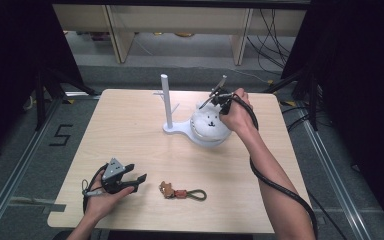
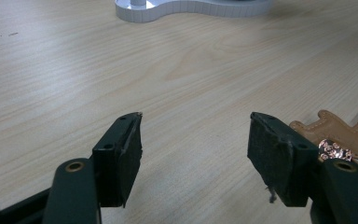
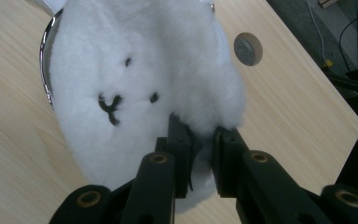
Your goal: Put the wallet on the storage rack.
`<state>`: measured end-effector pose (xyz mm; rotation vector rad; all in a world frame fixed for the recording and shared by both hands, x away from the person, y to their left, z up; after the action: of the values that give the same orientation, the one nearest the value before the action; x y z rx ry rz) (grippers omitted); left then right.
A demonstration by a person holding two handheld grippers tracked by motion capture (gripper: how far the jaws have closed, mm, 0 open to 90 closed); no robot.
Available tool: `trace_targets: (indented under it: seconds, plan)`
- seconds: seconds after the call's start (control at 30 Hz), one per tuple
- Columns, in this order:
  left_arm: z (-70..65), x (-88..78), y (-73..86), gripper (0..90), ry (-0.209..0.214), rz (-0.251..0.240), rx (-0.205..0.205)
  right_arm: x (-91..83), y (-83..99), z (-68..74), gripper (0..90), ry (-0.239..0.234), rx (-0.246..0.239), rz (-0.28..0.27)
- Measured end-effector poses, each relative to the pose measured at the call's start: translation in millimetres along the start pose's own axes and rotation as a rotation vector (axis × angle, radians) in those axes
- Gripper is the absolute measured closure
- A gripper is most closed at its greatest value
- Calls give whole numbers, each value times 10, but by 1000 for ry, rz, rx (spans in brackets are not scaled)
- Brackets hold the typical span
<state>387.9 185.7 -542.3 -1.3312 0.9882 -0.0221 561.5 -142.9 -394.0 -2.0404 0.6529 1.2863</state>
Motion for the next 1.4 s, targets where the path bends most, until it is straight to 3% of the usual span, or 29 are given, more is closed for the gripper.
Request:
trace_targets:
  seconds: [0.23, 0.47, 0.97, 1.07, 1.37, 1.4]
  plan:
    - [-1, 1, 0, 344, 2, 0, 2, 30, 4, -34, 769, 16, -3, -1]
    - [-1, 1, 0, 344, 1, 1, 3, 12, 39, -66, 655, -11, 41, -41]
    - [1, 1, -1, 343, 2, -2, 0, -152, 108, -139, 552, -58, 92, -108]
    - [1, -2, -1, 343, -4, -1, 1, -207, 158, -155, 538, -57, 123, -121]
    - [1, 1, -1, 342, -3, 1, 4, -258, 395, -222, 546, -121, 154, -170]
    - [2, 1, -1, 342, -4, 1, 5, -254, 434, -229, 550, -118, 174, -183]
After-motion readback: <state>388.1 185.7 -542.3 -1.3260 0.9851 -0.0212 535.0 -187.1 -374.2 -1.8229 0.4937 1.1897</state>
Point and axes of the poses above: each handheld gripper's, and its own axes: x roughly forward along the jaws, y roughly out of its underside, z roughly to its left, the point moved 4 cm from there along x, roughly forward along the jaws, and after that the axes turned 7 degrees about z, right-handed, at the moved point
